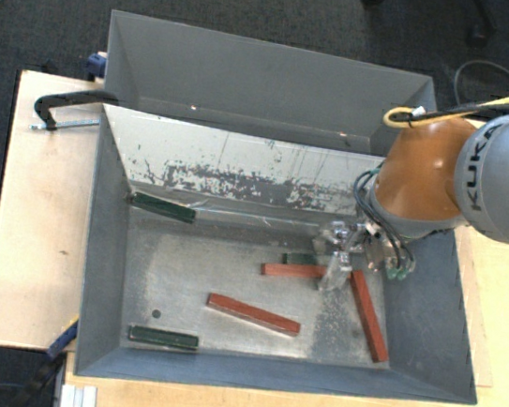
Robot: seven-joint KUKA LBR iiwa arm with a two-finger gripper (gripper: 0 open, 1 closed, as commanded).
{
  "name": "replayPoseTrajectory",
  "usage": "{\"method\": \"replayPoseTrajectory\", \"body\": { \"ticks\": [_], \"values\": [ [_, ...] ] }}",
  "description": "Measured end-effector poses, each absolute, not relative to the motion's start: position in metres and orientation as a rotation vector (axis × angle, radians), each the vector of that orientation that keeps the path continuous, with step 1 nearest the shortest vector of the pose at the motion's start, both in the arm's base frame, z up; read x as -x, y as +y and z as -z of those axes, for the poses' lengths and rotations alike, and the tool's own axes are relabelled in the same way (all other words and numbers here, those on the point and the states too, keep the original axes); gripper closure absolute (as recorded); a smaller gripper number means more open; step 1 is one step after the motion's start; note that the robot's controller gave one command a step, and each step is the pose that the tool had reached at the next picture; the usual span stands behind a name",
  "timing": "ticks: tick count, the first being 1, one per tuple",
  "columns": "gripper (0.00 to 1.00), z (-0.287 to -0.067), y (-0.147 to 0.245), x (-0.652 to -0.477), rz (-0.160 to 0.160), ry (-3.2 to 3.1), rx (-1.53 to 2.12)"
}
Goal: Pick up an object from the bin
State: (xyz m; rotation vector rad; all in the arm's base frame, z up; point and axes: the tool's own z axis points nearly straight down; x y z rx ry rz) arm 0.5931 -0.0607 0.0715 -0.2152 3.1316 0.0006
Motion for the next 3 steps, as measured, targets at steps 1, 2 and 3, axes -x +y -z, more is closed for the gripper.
{"method": "replayPoseTrajectory", "body": {
  "ticks": [1, 2, 3],
  "values": [
    [1.0, -0.209, -0.037, -0.56, 0.002, 3.106, 0.377],
    [1.0, -0.114, -0.059, -0.583, -0.003, 3.12, 0.398],
    [1.0, -0.211, -0.04, -0.565, 0.002, 3.096, 0.445]
  ]
}}
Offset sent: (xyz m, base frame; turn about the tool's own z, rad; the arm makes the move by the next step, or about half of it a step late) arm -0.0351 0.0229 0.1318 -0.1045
